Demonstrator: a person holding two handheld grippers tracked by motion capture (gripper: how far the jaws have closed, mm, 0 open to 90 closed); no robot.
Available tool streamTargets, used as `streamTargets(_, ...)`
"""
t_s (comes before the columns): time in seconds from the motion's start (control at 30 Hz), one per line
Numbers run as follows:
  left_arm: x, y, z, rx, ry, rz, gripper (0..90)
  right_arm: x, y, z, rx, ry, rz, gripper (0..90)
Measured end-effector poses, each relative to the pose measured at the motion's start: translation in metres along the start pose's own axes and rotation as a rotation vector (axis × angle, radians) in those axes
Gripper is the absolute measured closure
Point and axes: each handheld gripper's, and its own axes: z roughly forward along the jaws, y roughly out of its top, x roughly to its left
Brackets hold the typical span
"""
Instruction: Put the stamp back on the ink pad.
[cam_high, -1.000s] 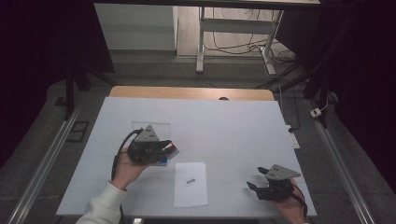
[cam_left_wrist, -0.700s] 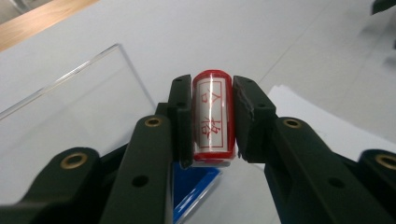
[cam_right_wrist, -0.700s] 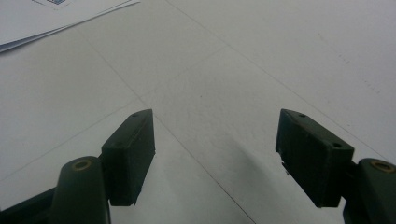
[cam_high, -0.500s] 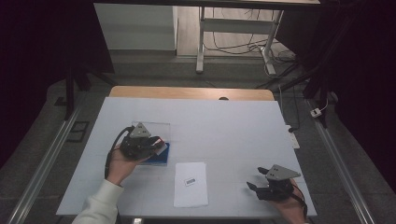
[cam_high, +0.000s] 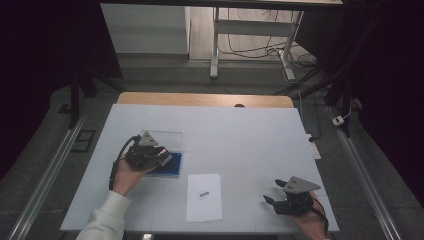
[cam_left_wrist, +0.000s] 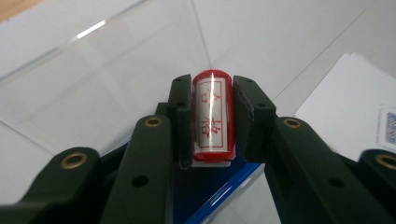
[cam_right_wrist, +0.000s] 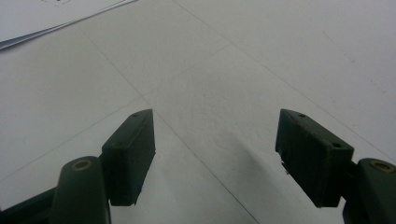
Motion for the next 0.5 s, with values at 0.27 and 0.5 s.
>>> streamTargets(0.27,0.003,-0.005,0.01,0.072,0.054,0.007,69.6,0.0,0.0,0.0,0.002,0.001,0.001,28.1)
streamTargets(0.5,0.003,-0.007,0.012,0.074,0.055,-0.006,53.2,0.0,0.0,-0.001,0.005,-0.002,0.001,28.1)
